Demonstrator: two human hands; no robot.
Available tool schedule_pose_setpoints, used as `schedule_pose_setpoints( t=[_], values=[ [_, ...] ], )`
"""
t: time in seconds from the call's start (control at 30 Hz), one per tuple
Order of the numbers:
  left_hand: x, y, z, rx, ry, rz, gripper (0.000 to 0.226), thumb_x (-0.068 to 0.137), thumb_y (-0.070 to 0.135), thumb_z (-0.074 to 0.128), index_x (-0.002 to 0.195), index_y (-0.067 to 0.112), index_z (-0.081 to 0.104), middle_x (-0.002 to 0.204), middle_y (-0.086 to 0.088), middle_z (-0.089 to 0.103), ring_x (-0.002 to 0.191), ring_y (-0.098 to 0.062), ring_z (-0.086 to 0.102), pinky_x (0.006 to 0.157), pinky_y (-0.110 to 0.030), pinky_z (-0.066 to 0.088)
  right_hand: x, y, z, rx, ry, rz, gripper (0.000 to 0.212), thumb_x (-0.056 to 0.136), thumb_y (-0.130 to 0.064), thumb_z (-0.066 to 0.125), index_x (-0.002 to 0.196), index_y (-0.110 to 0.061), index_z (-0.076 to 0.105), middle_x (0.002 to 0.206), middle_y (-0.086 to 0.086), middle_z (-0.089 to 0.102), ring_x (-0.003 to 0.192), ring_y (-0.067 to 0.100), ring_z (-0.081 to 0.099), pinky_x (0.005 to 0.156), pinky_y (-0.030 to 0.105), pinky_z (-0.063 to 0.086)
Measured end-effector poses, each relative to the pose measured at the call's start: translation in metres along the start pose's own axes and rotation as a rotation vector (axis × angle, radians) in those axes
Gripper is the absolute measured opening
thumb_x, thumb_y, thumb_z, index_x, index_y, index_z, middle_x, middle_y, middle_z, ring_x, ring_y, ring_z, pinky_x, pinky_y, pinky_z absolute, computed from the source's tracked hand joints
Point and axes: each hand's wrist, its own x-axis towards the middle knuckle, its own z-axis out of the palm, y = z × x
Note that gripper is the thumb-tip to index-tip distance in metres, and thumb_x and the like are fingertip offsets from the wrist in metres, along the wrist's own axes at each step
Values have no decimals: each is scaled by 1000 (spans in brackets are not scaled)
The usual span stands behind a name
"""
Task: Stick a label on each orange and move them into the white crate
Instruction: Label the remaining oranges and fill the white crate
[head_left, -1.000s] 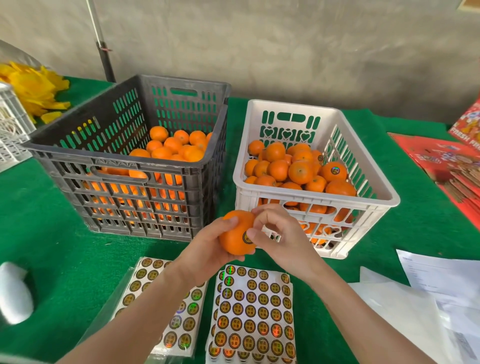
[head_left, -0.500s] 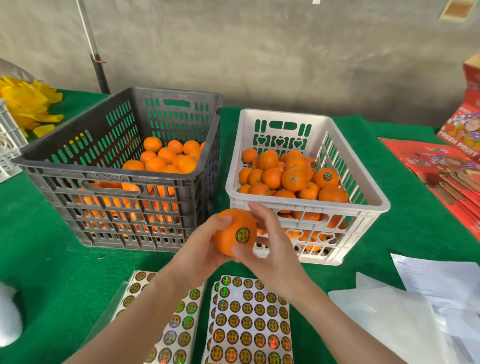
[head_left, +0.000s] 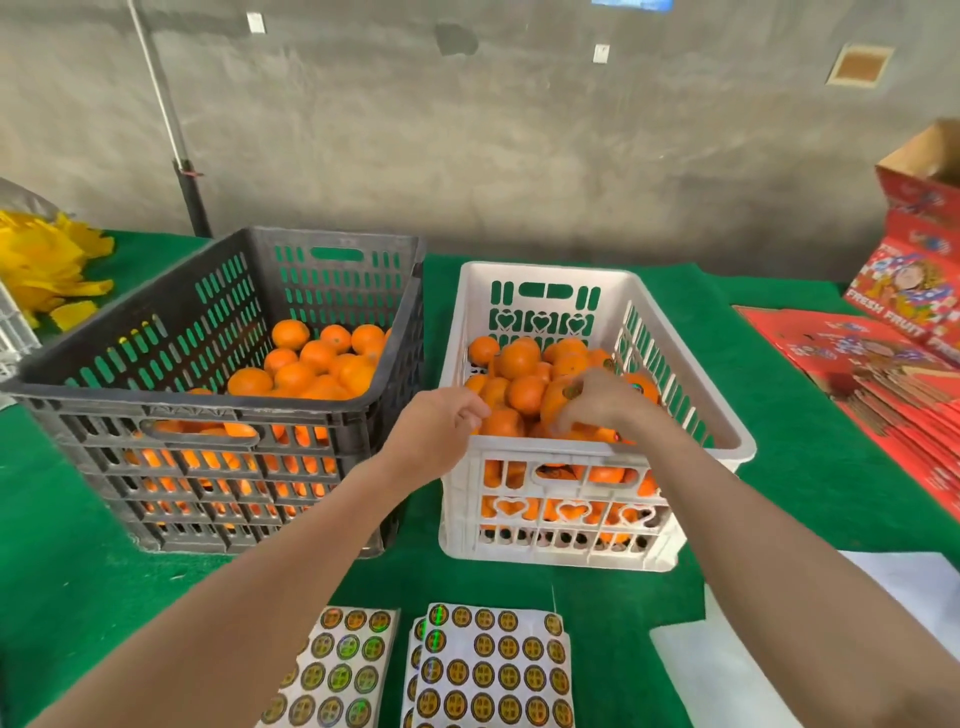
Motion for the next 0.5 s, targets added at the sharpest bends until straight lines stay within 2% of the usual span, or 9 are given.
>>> schedule_pose_setpoints(
  t=[0.03, 0.07, 0.17, 0.23, 0.3, 0.37, 0.4, 0.47, 0.5],
  values=[
    [2, 0, 0, -5, 12, 7, 33, 94, 0, 41, 107, 12, 69, 107, -3, 68, 101, -14, 60, 84, -19, 44, 9, 4, 4, -98, -90, 21, 35, 68, -25, 78, 91, -8, 59, 94, 5, 55, 80, 18, 53, 58, 26, 41],
    [3, -2, 0, -7, 11, 21, 32, 92, -2, 43, 105, 11, 70, 101, -2, 68, 97, -13, 60, 83, -20, 45, 18, 6, 9, -192, -168, 29, 35, 73, -26, 75, 97, -6, 60, 94, 5, 53, 81, 19, 51, 59, 27, 41],
    [4, -5, -2, -49, 20, 39, 26, 90, -2, 50, 102, 9, 71, 88, 3, 65, 89, -12, 61, 81, -21, 48, 33, 11, 21, -367, -316, 10, 69, 79, -35, 73, 132, 0, 47, 113, 11, 49, 103, 24, 49, 80, 32, 42],
    [4, -7, -1, -70, 28, 36, 25, 90, -2, 51, 101, 8, 71, 88, 1, 66, 87, -12, 61, 82, -22, 50, 35, 13, 24, -432, -338, -16, 83, 76, -38, 76, 141, -3, 38, 137, 12, 46, 123, 29, 45, 97, 34, 42],
    [2, -7, 1, -96, 34, 19, 24, 89, -2, 52, 100, 10, 70, 87, 2, 66, 86, -12, 61, 83, -24, 51, 34, 11, 22, -425, -315, -56, 68, 78, -32, 76, 134, -7, 46, 134, 11, 49, 123, 29, 46, 93, 32, 44],
    [-1, -5, 4, -117, 52, -14, 21, 89, 2, 55, 100, 14, 68, 87, 7, 63, 87, -9, 59, 81, -21, 50, 28, -2, 19, -266, -121, -156, 35, 77, -23, 74, 106, -14, 56, 105, 5, 57, 105, 25, 53, 75, 26, 44],
    [-4, -3, 5, -121, 72, -23, 19, 89, 4, 56, 101, 15, 67, 89, 9, 61, 89, -6, 58, 80, -17, 48, 22, -13, 19, -150, 62, -208, 28, 79, -23, 73, 100, -17, 56, 99, 3, 57, 99, 23, 55, 72, 26, 42],
    [-17, -2, 7, -162, 145, -5, 15, 90, 5, 57, 99, 16, 63, 96, 8, 59, 91, -5, 57, 78, -10, 44, 10, -46, 24, 68, 432, -357, 21, 85, -21, 66, 105, -15, 61, 99, -1, 60, 96, 20, 58, 75, 26, 43],
    [-25, -3, 5, -212, 212, 16, 15, 90, 4, 57, 97, 17, 61, 96, 7, 60, 90, -7, 58, 76, -11, 45, 2, -65, 28, 164, 534, -468, 15, 87, -17, 64, 103, -14, 64, 96, -3, 61, 92, 17, 59, 74, 23, 43]
  ],
)
